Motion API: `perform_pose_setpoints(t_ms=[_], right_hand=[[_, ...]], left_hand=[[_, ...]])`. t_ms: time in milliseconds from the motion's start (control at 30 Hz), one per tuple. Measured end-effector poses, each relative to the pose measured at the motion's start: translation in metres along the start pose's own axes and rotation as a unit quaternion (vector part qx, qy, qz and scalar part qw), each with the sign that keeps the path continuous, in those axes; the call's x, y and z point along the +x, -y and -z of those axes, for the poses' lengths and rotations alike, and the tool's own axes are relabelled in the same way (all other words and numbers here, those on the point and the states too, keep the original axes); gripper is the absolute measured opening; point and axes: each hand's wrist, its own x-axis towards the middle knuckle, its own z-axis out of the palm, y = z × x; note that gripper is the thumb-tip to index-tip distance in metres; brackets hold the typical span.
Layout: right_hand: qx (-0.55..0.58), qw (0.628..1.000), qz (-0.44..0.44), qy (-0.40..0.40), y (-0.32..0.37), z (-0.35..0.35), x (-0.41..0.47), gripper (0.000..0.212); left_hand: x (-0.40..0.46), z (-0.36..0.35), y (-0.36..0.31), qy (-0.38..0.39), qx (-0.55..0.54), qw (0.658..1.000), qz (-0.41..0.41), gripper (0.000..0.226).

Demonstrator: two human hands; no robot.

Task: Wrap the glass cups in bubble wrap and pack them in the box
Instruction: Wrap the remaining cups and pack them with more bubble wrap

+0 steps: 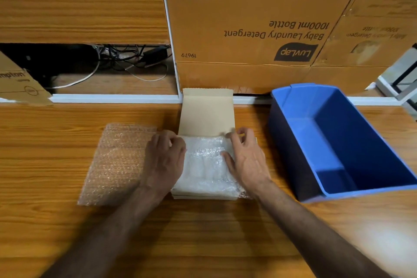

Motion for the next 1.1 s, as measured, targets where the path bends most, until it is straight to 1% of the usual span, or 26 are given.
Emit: perform_pose_setpoints(t_ms=[33, 100, 167, 267, 300, 367, 400, 467, 533, 567, 633, 700, 867, 967, 1100], right_hand=[[-0.01, 1.0, 0.005, -0.004, -0.001, 0.001, 0.002, 0.053], [-0.049, 0.999, 0.01, -0.019, -0.002, 0.005, 0.004, 0.053], [-0.086, 0.995, 0.017, -0.038, -0.002, 0.013, 0.004, 0.046], [-0.085, 0.993, 0.056, -0.066, 0.006, 0.025, -0.007, 0.029], [-0.08, 0.993, 0.075, -0.051, 0.011, 0.028, -0.012, 0.026], [-0.077, 0.993, 0.088, 0.032, 0.025, 0.032, -0.021, 0.029], [-0.07, 0.992, 0.073, 0.076, 0.031, 0.032, -0.023, 0.036], [-0.039, 0.985, 0.007, 0.166, 0.037, 0.033, -0.021, 0.064], [-0.025, 0.965, -0.04, 0.256, 0.038, 0.039, -0.012, 0.093], [-0.026, 0.958, -0.047, 0.28, 0.038, 0.042, -0.008, 0.103], [-0.038, 0.945, -0.059, 0.319, 0.038, 0.047, 0.0, 0.114], [-0.062, 0.93, -0.054, 0.358, 0.037, 0.051, 0.006, 0.118], [-0.116, 0.906, -0.031, 0.407, 0.038, 0.048, 0.02, 0.129], [-0.171, 0.892, -0.011, 0.419, 0.045, 0.043, 0.027, 0.127], [-0.202, 0.882, -0.01, 0.426, 0.055, 0.037, 0.033, 0.116]], left_hand=[[-0.002, 0.001, -0.002, 0.026, -0.002, 0.999, -0.04, 0.021], [-0.005, 0.004, -0.005, 0.116, -0.019, 0.989, -0.091, 0.024], [-0.008, 0.006, -0.006, 0.193, -0.017, 0.977, -0.088, 0.037], [0.0, 0.011, -0.011, 0.272, 0.006, 0.961, -0.046, 0.057], [0.004, 0.013, -0.014, 0.296, 0.008, 0.955, -0.032, 0.063], [0.011, 0.017, -0.02, 0.335, 0.018, 0.942, -0.018, 0.072], [0.015, 0.019, -0.022, 0.354, 0.022, 0.935, -0.012, 0.077], [0.022, 0.024, -0.024, 0.406, 0.023, 0.914, 0.001, 0.089], [0.029, 0.03, -0.022, 0.46, 0.019, 0.887, 0.009, 0.101], [0.033, 0.032, -0.021, 0.479, 0.016, 0.878, 0.012, 0.105], [0.039, 0.035, -0.019, 0.502, 0.016, 0.865, 0.017, 0.112], [0.043, 0.035, -0.019, 0.519, 0.028, 0.854, 0.019, 0.121], [0.049, 0.028, -0.026, 0.543, 0.099, 0.833, -0.026, 0.131], [0.047, 0.018, -0.03, 0.529, 0.125, 0.838, -0.044, 0.129], [0.045, 0.009, -0.033, 0.526, 0.12, 0.842, -0.016, 0.129]])
